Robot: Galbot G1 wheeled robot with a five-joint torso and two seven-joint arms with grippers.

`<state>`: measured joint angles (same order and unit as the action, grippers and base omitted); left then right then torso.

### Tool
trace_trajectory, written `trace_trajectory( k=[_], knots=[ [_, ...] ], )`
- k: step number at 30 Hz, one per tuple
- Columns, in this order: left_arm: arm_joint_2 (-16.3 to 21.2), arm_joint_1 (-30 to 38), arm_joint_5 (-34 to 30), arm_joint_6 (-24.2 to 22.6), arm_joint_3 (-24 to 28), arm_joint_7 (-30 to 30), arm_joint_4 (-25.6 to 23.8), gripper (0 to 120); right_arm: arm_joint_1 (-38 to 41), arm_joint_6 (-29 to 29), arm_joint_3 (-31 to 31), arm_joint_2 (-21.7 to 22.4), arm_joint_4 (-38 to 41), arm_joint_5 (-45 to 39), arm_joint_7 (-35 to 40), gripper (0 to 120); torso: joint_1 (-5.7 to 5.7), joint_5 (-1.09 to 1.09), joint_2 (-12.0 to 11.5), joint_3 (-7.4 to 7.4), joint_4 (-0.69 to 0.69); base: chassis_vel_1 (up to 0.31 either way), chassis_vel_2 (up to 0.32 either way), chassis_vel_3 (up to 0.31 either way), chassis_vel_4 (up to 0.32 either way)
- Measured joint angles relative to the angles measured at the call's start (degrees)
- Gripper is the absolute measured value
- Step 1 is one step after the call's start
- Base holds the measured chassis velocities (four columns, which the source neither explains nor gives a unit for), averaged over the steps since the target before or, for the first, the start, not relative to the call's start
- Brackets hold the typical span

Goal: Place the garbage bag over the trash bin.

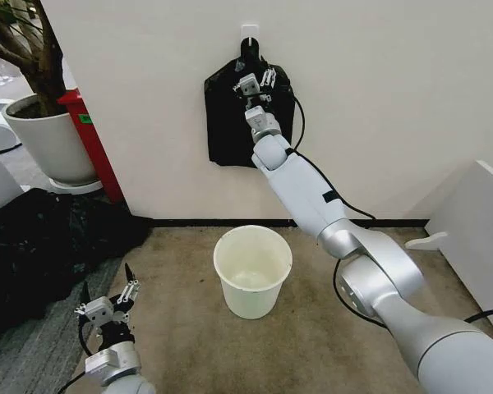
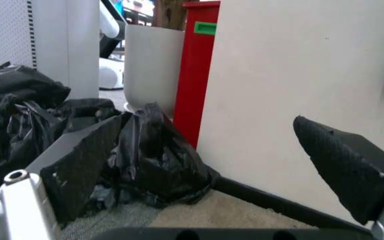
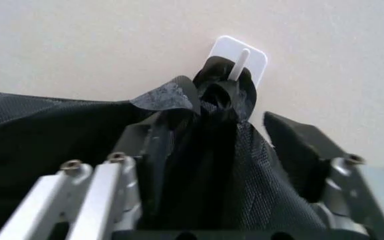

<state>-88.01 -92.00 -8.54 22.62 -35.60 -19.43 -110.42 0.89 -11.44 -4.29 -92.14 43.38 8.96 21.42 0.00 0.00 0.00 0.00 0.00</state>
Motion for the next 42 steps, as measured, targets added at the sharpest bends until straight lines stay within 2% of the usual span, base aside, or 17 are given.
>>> trace_trajectory(
  k=[2, 7, 12, 14, 24, 32, 38, 42],
  knots=[
    [0.0, 0.0, 0.0, 0.0, 0.0, 0.0, 0.0, 100, 0.0, 0.0, 0.0, 0.0, 0.0, 0.0, 0.0, 45, 0.0, 0.0, 0.0, 0.0, 0.0, 0.0, 0.0, 0.0, 0.0],
    [0.0, -0.3, 0.0, 0.4, -0.1, 0.0, -0.1, 100, 0.0, -0.5, 0.0, 0.0, 0.1, -0.1, -0.5, 23, 0.0, 0.0, 0.0, 0.0, 0.0, 0.0, 0.0, 0.0, 0.0],
    [0.1, -0.4, 0.0, 0.5, -0.2, 0.0, -0.1, 100, 0.0, -1.1, -0.1, 0.0, 0.2, -0.2, -1.2, 10, 0.0, 0.0, 0.0, 0.0, 0.0, 0.0, 0.0, 0.0, 0.0],
    [0.2, -0.4, 0.1, 0.6, -0.2, 0.0, -0.1, 100, 0.1, -1.6, -0.2, 0.0, 0.2, -0.3, -1.6, 0, 0.0, 0.0, 0.0, 0.0, 0.0, 0.0, 0.0, 0.0, 0.0],
    [0.4, -0.2, 0.1, 0.8, -0.2, -0.1, 0.3, 100, 0.4, -2.1, -0.2, 0.0, 0.4, -0.5, -2.1, 0, 0.0, 0.0, 0.0, 0.0, 0.0, 0.0, 0.0, 0.0, 0.0],
    [0.8, 0.0, 0.0, 0.8, -0.3, -0.1, 0.7, 100, -3.2, -4.1, -1.2, 0.0, 3.2, -2.1, -4.1, 0, 0.0, 0.0, 0.0, 0.0, 0.01, 0.0, 0.0, 0.0, 0.0],
    [1.3, -0.1, -0.2, 1.0, -0.7, -0.2, 1.0, 100, -7.2, -7.7, -1.8, 0.0, 6.7, -5.2, -7.2, 0, 0.0, 0.0, 0.0, 0.0, 0.0, 0.0, 0.0, 0.0, 0.0],
    [1.6, -0.2, -0.3, 1.0, -0.9, -0.3, 1.0, 100, -10.2, -12.3, -2.4, 0.0, 9.2, -6.9, -11.2, 0, 0.0, 0.0, 0.0, 0.0, 0.0, 0.0, 0.0, 0.0, 0.0]
  ],
)
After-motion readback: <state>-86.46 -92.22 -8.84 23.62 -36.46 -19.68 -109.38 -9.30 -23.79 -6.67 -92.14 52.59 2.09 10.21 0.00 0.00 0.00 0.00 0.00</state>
